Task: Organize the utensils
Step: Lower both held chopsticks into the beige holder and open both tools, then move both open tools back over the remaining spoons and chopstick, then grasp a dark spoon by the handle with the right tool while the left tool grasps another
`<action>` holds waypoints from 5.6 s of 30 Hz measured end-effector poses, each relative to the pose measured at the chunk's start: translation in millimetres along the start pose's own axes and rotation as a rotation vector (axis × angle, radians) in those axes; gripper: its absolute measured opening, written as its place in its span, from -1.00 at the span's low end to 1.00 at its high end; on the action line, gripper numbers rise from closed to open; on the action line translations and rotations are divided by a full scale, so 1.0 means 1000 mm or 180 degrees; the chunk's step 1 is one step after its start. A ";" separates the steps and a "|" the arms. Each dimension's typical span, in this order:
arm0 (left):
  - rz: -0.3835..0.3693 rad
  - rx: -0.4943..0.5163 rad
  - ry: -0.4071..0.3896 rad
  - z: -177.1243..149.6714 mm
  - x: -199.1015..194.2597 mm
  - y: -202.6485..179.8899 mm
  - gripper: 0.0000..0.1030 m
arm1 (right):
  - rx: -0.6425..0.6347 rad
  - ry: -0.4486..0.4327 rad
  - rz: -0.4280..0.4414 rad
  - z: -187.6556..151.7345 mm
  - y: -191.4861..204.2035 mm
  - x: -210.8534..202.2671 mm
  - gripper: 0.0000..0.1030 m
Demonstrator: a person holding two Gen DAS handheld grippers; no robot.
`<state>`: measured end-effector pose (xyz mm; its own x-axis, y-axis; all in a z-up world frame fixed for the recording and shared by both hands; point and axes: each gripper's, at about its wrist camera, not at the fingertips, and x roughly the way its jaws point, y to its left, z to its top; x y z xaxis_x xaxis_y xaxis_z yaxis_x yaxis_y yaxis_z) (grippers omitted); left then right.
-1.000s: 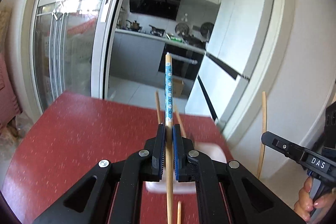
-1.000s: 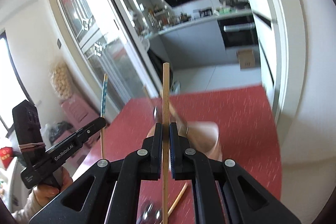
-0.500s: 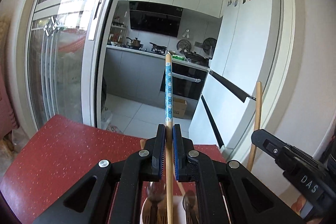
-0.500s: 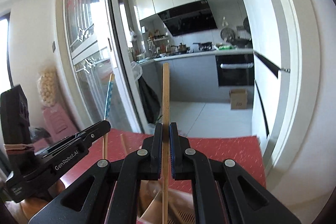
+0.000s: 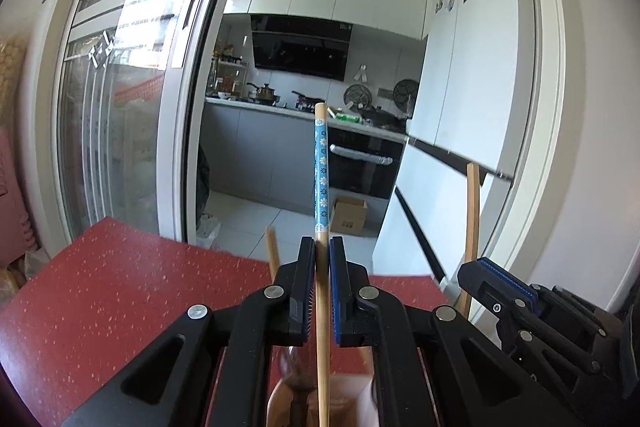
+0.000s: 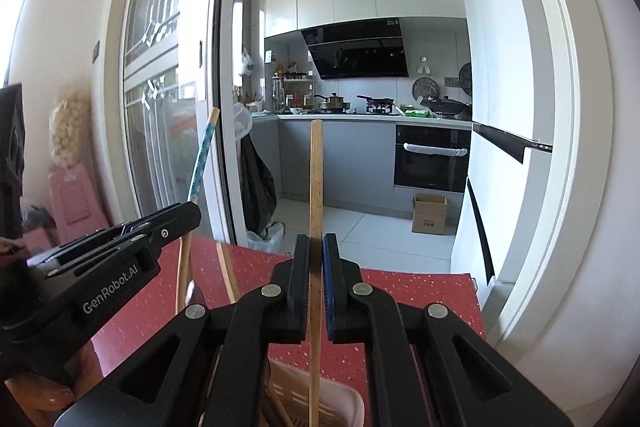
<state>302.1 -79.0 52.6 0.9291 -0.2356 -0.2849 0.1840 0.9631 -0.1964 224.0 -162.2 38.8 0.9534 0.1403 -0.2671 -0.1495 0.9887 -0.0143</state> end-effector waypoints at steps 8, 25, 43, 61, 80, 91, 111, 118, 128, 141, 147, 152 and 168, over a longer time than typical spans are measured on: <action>0.0083 0.0174 0.0125 -0.022 -0.004 -0.002 -0.29 | -0.0227 0.0092 -0.0011 -0.030 0.009 -0.002 -0.87; 0.0266 0.0245 0.0358 -0.026 -0.021 0.005 -0.28 | 0.0088 0.0540 0.0187 -0.027 -0.002 0.017 -0.81; 0.0330 0.0075 0.1047 -0.069 -0.094 0.034 -0.28 | 0.0635 0.0808 0.0293 -0.043 -0.013 -0.061 0.24; 0.0570 0.0010 0.1736 -0.165 -0.179 0.061 -0.28 | 0.1152 0.1808 0.0180 -0.158 0.006 -0.126 0.25; 0.0566 -0.0049 0.1917 -0.193 -0.208 0.064 0.64 | 0.1299 0.2002 -0.0026 -0.198 0.008 -0.166 0.48; 0.0729 -0.0148 0.1856 -0.189 -0.216 0.076 1.00 | 0.1263 0.1948 -0.0042 -0.193 0.009 -0.169 0.64; 0.0549 0.0214 0.2127 -0.200 -0.190 0.056 1.00 | 0.0475 0.2453 0.0133 -0.197 0.041 -0.139 0.98; 0.0493 0.0410 0.2229 -0.204 -0.171 0.050 1.00 | 0.0370 0.2644 0.0259 -0.195 0.050 -0.119 0.62; 0.0462 0.0526 0.2286 -0.206 -0.156 0.052 1.00 | 0.0105 0.2841 0.0385 -0.195 0.071 -0.103 0.32; 0.0320 0.0636 0.2420 -0.203 -0.139 0.049 1.00 | -0.0381 0.3116 0.0333 -0.193 0.099 -0.083 -0.24; 0.0077 0.0741 0.2563 -0.198 -0.130 0.042 1.00 | -0.0452 0.3253 0.0394 -0.190 0.103 -0.074 -0.37; -0.0155 0.0955 0.2716 -0.194 -0.128 0.028 0.51 | -0.0457 0.3329 0.0437 -0.184 0.107 -0.064 -0.66; -0.0173 0.0745 0.2567 -0.191 -0.148 0.034 -0.20 | 0.0118 0.2924 0.0582 -0.167 0.057 -0.088 -0.76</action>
<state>109.6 -36.4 -91.2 0.4196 -0.2175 -0.8813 0.3662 0.9289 -0.0550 87.8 -127.7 -99.2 0.3330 0.2119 -0.9188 -0.2531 0.9588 0.1294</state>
